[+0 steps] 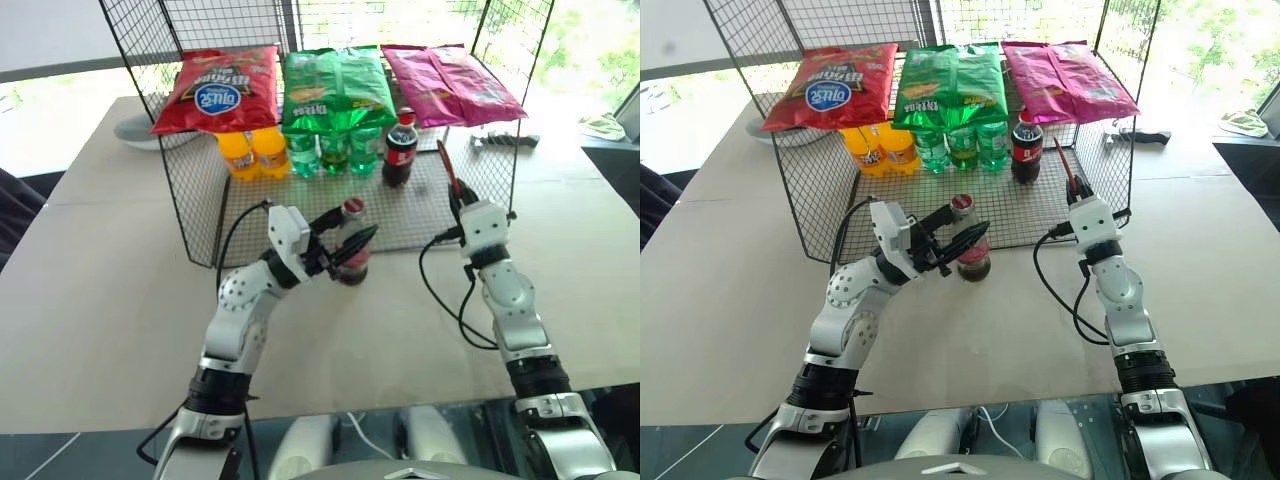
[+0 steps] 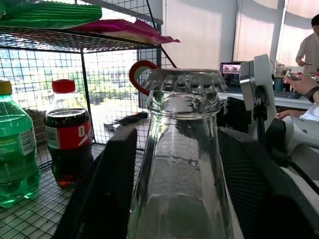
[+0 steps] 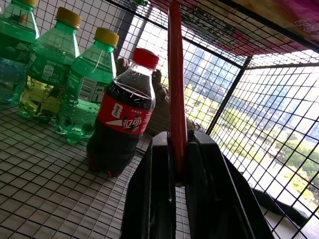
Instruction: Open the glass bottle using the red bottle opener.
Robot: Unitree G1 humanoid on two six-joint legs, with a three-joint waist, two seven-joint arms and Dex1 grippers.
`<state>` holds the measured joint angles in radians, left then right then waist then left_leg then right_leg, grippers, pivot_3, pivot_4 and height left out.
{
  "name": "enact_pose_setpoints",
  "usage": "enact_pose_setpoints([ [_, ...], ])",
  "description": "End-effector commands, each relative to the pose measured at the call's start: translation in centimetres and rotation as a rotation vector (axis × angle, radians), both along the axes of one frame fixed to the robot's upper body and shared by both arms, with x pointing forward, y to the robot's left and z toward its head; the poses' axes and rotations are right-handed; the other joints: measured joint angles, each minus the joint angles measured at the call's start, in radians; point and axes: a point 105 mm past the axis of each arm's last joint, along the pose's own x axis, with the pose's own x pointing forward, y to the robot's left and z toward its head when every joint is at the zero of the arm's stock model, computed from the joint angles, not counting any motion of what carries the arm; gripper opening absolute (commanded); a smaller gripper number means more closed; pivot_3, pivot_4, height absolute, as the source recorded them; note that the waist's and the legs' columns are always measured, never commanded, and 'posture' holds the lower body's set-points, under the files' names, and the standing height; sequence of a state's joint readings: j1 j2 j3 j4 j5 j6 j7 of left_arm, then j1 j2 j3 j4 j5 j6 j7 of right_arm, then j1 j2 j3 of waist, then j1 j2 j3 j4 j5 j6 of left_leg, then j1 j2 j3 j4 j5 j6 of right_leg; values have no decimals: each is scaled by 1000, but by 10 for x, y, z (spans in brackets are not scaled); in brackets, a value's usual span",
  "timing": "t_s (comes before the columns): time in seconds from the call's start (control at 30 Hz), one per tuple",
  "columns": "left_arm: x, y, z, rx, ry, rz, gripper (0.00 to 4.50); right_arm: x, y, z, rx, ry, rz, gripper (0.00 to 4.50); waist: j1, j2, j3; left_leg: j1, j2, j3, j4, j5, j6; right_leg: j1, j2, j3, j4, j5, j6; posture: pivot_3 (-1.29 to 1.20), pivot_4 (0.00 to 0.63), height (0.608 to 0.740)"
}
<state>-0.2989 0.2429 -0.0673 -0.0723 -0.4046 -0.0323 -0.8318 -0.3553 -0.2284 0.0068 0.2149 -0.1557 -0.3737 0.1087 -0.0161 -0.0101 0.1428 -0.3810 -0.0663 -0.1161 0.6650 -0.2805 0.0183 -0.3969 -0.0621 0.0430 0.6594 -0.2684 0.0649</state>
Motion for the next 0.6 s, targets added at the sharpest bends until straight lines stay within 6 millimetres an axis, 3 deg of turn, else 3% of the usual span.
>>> enact_pose_setpoints([
  [0.03,-3,1,6,-20,-34,3,2646,-3,2,14,15,-55,13,0,0,0,0,0,0,0,0,0,0,0,0,0,0,0,0,0,150,740],
  [0.3,-4,1,3,-17,-25,-2,2646,-3,5,15,14,-56,24,0,0,0,0,0,0,0,0,0,0,0,0,0,0,0,0,0,150,740],
  [0.47,-3,2,4,-16,-33,12,1491,-3,7,14,16,-55,30,0,1,0,0,1,0,0,0,0,0,1,0,0,0,0,0,0,150,740],
  [0.6,-3,2,5,-26,-35,13,1491,-3,9,15,13,-59,41,0,1,0,0,2,0,0,0,0,0,2,0,0,0,0,0,0,150,740],
])
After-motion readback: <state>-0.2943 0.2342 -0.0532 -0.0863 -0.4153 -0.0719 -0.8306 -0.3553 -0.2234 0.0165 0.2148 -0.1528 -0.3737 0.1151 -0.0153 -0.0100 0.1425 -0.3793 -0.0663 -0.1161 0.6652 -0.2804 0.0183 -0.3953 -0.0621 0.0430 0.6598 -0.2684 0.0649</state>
